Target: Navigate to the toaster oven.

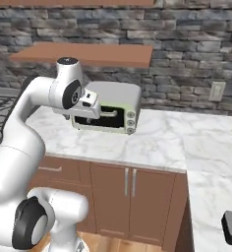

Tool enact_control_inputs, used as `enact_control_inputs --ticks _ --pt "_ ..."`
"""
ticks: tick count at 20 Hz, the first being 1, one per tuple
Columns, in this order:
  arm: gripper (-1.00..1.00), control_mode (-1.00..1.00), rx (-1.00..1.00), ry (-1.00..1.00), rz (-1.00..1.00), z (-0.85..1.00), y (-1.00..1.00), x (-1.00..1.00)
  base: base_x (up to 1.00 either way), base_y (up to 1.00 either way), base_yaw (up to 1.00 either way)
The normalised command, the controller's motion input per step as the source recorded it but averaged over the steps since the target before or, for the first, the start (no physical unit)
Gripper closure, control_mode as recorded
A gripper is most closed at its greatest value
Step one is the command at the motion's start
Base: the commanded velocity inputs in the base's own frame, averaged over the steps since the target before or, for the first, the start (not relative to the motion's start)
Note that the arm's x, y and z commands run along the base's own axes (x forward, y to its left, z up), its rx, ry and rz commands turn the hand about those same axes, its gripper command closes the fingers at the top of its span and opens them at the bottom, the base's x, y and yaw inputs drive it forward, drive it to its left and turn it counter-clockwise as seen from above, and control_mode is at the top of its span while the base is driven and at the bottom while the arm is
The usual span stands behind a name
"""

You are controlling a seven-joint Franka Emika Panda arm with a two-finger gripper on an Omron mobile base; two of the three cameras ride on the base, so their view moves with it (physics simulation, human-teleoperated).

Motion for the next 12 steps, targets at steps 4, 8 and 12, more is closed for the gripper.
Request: enact_control_inputs --ticks 4,8,12 --pt "-1.00 1.00 0.00 0.00 0.00 0.00 0.00 0.00 0.70 0.30 -0.05" --pt "-1.00 1.00 0.00 0.00 0.00 0.00 0.00 0.00 0.39 0.46 -0.04" --pt "-1.00 1.00 0.00 0.00 0.00 0.00 0.00 0.00 0.25 0.38 -0.03"
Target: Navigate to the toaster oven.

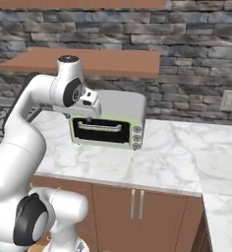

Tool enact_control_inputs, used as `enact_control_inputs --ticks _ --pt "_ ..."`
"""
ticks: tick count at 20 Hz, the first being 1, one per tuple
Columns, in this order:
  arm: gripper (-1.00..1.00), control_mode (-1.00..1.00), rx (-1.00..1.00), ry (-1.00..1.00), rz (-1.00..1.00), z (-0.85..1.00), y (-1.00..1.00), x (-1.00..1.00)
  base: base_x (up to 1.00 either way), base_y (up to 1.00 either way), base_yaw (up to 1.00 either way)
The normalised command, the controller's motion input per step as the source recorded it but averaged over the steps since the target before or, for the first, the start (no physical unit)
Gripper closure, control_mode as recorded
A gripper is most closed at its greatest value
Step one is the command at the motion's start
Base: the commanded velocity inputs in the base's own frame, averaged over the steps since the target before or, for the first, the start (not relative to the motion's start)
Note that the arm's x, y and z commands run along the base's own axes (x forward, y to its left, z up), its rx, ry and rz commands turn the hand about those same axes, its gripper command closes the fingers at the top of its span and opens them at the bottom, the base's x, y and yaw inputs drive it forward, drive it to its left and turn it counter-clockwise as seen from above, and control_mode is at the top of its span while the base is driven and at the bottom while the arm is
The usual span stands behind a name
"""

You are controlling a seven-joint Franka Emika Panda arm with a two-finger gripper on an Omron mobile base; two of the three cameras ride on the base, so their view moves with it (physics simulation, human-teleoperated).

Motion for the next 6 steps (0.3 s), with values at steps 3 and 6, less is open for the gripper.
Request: enact_control_inputs --ticks 3,6 --pt "-1.00 1.00 0.00 0.00 0.00 0.00 0.00 0.00 0.50 0.19 -0.01" --pt "-1.00 1.00 0.00 0.00 0.00 0.00 0.00 0.00 0.57 0.02 0.00"
